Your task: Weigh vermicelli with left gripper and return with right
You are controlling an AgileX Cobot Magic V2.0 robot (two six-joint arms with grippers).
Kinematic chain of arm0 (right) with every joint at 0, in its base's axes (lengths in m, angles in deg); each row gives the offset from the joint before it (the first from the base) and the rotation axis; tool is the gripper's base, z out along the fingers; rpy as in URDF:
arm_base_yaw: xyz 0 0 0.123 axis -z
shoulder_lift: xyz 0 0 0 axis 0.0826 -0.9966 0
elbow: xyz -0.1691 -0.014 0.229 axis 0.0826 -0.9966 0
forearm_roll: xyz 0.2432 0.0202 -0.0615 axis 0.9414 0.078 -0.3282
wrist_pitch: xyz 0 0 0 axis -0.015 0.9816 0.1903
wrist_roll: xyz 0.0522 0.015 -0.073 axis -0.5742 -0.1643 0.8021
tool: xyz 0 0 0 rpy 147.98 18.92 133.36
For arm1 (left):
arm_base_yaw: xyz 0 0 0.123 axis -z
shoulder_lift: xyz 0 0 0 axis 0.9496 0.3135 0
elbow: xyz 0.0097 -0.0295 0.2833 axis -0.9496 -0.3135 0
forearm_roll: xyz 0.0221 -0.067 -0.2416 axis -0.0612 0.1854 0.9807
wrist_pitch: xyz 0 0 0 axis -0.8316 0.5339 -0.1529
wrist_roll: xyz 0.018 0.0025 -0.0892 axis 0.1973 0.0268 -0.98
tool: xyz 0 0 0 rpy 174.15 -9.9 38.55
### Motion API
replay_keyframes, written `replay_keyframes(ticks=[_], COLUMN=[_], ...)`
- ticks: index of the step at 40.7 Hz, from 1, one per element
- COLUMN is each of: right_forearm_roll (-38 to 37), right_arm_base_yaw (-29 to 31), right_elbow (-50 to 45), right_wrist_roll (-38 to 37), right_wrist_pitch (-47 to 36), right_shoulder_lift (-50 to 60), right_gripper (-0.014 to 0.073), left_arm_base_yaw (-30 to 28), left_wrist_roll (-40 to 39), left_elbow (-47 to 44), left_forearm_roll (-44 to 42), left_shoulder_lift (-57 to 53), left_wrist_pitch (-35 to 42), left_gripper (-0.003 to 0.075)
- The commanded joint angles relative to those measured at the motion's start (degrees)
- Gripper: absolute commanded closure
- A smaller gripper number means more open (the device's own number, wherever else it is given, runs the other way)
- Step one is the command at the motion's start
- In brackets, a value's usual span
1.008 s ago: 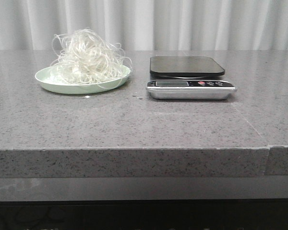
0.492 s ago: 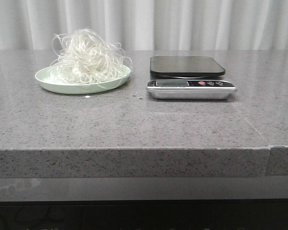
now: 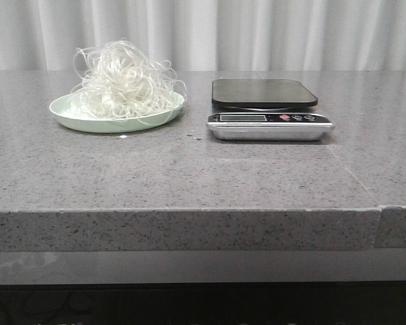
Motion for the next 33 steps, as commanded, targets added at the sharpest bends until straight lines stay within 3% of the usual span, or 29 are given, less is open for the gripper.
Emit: replay_keyframes(ticks=[1, 8, 11, 15, 33], right_forearm_roll=[-0.12, -0.24, -0.24, -0.24, -0.13], right_arm_base_yaw=[0.29, 0.29, 0.29, 0.29, 0.29], right_elbow=[1.4, 1.4, 1.4, 1.4, 1.4], right_wrist_roll=[0.63, 0.94, 0.99, 0.99, 1.05], right_wrist_pitch=[-2.42, -2.37, -2.37, -2.37, -2.98], right_shoulder_lift=[-0.68, -0.68, -0.68, -0.68, -0.68], right_gripper=[0.0389, 0.0083, 0.002, 0.0016, 0.0016], left_arm_base_yaw=[-0.05, -0.05, -0.05, 1.06, 17.8], left_wrist_roll=[0.0, 0.0, 0.0, 0.0, 0.55], left_elbow=[1.92, 1.92, 1.92, 2.2, 8.9], left_forearm_roll=[0.6, 0.6, 0.6, 0.87, 1.02], left_shoulder_lift=[0.55, 0.55, 0.67, 1.95, 22.18], left_wrist_pitch=[3.7, 3.7, 3.6, 3.6, 8.48], left_gripper=[0.0531, 0.023, 0.0147, 0.0144, 0.0145])
